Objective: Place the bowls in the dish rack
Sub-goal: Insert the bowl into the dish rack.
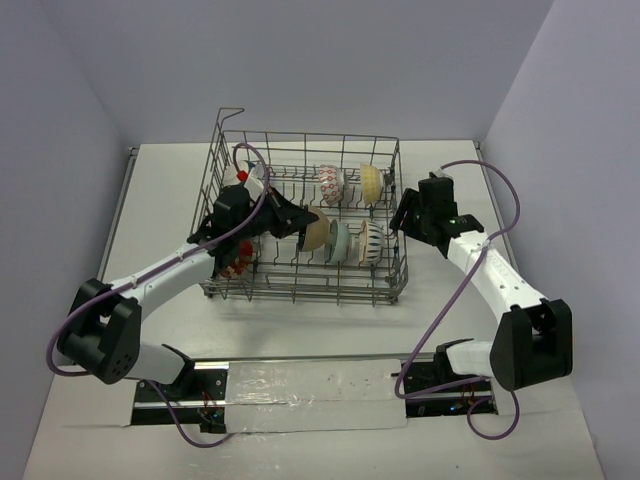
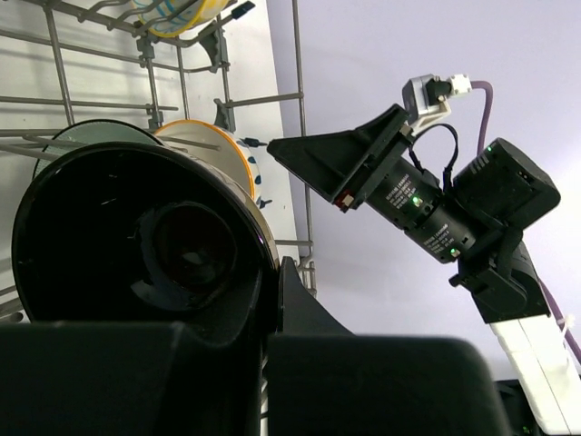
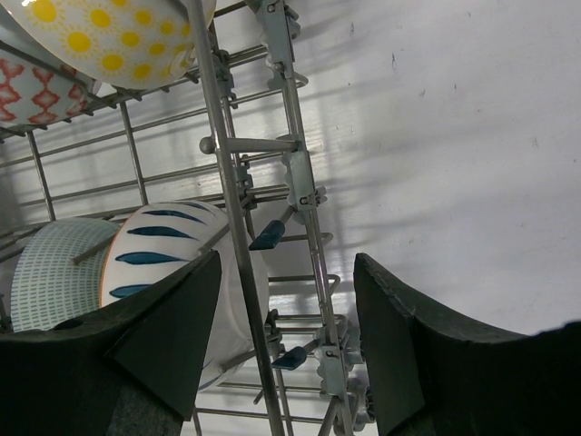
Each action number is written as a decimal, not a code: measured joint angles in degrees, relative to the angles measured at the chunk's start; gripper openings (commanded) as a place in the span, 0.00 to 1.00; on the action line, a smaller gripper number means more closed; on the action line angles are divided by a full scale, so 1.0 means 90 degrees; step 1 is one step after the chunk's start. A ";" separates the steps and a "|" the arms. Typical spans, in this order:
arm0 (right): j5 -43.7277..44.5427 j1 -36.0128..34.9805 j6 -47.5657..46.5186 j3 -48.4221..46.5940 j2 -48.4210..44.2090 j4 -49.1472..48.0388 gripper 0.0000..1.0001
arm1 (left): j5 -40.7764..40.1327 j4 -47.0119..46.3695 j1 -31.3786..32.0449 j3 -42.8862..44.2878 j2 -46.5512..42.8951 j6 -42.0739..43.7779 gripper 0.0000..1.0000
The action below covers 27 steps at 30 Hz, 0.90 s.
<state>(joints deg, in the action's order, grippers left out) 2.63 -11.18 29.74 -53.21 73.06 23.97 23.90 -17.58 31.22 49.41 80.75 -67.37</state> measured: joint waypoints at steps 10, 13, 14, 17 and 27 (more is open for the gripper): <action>0.0000 0.0000 0.0000 0.0000 0.0036 0.0000 0.68 | 0.0367 0.0114 -0.0146 0.0036 0.0005 0.0049 0.00; 0.0010 -0.0002 0.0000 0.0000 0.0036 0.0002 0.68 | 0.0554 0.0027 -0.0187 0.0036 0.0061 -0.0007 0.00; 0.0019 0.0000 0.0000 0.0000 0.0036 0.0002 0.68 | 0.0593 -0.0022 -0.0204 0.0036 0.0083 -0.0053 0.00; 0.0068 0.0000 0.0000 0.0000 0.0036 0.0005 0.68 | 0.0678 -0.0049 -0.0240 0.0036 0.0107 -0.0104 0.00; 0.0114 0.0000 0.0000 0.0000 0.0036 0.0002 0.68 | 0.0685 0.0182 -0.0359 0.0036 0.0027 -0.0087 0.00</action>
<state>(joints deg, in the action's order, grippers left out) 3.66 -11.18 29.74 -53.21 73.38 23.99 30.06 -15.94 27.99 49.74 80.99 -68.16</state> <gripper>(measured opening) 0.678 0.054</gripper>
